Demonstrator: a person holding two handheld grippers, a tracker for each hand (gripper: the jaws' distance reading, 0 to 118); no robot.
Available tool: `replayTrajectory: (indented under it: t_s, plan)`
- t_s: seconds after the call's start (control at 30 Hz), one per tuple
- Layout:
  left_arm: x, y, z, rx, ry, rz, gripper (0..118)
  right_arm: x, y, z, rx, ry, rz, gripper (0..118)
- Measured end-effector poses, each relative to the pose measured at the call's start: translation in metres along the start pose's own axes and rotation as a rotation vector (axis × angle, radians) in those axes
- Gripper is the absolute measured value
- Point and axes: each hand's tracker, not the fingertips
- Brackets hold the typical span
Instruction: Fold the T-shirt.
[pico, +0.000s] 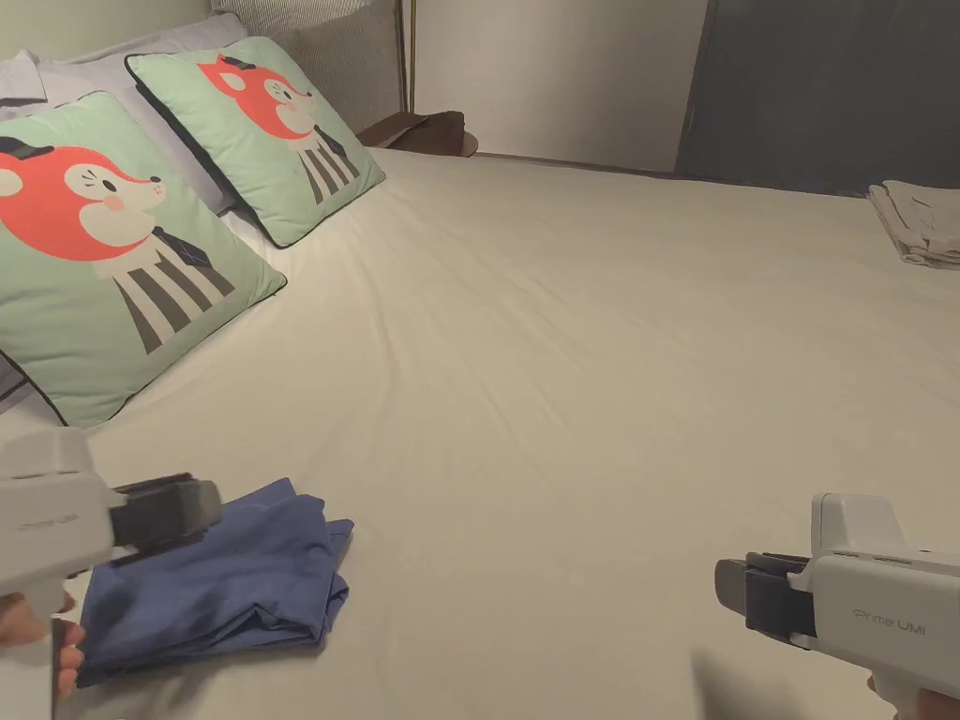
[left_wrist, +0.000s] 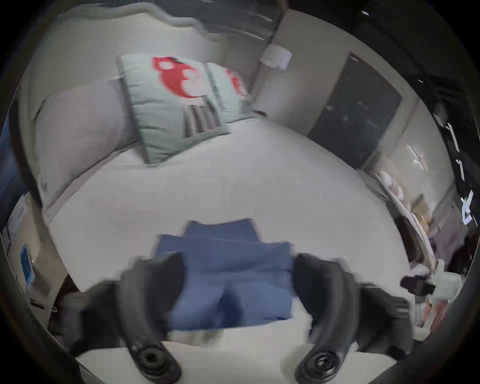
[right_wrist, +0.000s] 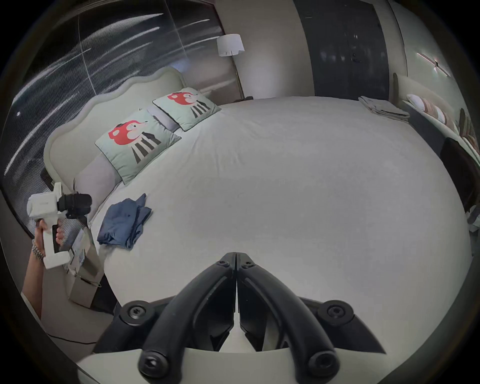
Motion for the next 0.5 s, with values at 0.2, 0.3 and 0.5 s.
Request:
replayTrajectory:
  t_s: [0.2, 0.3, 0.5]
  plan:
    - [0.099, -0.039, -0.033, -0.039, -0.143, -0.049, 2, 0.009, -0.006, 0.028, 0.058, -0.018, -0.022, 0]
    - [0.16, -0.059, -0.04, -0.031, -0.202, -0.116, 1, 0.019, -0.009, 0.041, 0.101, -0.071, -0.022, 0]
    - [0.251, -0.067, -0.036, 0.14, -0.233, -0.209, 1, 0.03, -0.005, 0.08, 0.283, -0.248, 0.012, 0]
